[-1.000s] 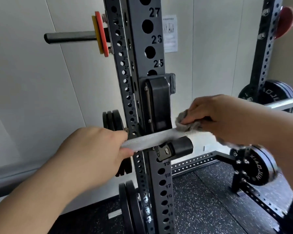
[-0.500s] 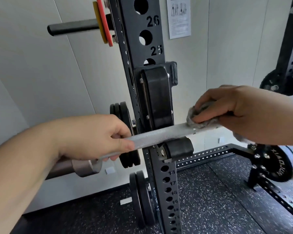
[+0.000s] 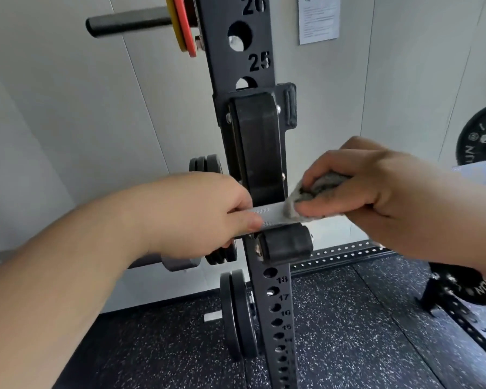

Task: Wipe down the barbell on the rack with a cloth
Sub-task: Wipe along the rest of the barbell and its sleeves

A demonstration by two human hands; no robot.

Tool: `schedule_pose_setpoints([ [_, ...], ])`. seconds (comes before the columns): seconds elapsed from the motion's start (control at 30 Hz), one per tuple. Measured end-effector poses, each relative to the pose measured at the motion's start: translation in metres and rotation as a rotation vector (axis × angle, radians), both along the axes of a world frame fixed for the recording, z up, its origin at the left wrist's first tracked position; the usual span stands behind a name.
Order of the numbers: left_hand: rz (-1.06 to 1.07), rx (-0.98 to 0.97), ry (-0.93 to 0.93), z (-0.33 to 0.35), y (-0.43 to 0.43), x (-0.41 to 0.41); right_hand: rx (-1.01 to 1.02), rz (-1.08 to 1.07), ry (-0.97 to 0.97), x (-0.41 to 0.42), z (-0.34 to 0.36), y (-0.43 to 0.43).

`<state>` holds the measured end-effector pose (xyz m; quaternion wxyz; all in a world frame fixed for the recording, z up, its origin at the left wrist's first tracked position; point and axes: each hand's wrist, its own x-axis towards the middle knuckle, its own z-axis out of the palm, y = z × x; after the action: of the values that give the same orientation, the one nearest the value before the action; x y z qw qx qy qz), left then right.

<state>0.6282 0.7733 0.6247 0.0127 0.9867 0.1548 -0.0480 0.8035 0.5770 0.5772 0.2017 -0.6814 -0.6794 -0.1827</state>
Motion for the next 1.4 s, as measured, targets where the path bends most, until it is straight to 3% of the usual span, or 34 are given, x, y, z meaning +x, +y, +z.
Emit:
schedule_pose_setpoints([
  [0.1, 0.065, 0.213, -0.058, -0.008, -0.008, -0.007, 0.038, -0.006, -0.104, 0.012, -0.006, -0.015],
  [0.2, 0.106, 0.335, -0.298, -0.022, -0.014, -0.013, 0.186, -0.137, -0.189, 0.028, -0.018, -0.040],
  [0.37, 0.102, 0.181, -0.640, -0.026, -0.019, -0.006, 0.305, -0.207, -0.232, -0.002, -0.045, -0.018],
  [0.47, 0.143, 0.019, -0.717, -0.016, -0.029, -0.004, 0.298, -0.205, -0.296, -0.014, -0.055, -0.014],
  [0.63, 0.107, -0.153, -0.606, -0.001, -0.060, -0.001, 0.451, -0.438, -0.173, 0.003, -0.059, -0.040],
  [0.73, 0.093, 0.089, -0.434, -0.004, -0.080, 0.006, 0.453, -0.420, -0.152, -0.021, -0.065, -0.021],
  [0.83, 0.059, 0.379, -0.438, -0.022, -0.098, 0.012, 0.409, -0.338, -0.062, -0.024, -0.072, -0.018],
  [1.0, 0.130, 0.552, -0.368, -0.058, -0.110, 0.022, 0.580, -0.469, 0.060, -0.001, -0.078, -0.045],
  [1.2, 0.140, 0.685, -0.400, -0.070, -0.115, 0.044, 0.460, -0.319, -0.013, -0.013, -0.085, -0.025],
  [1.4, 0.182, 0.756, -0.366, -0.074, -0.122, 0.054, 0.623, -0.494, 0.112, 0.024, -0.089, -0.061],
])
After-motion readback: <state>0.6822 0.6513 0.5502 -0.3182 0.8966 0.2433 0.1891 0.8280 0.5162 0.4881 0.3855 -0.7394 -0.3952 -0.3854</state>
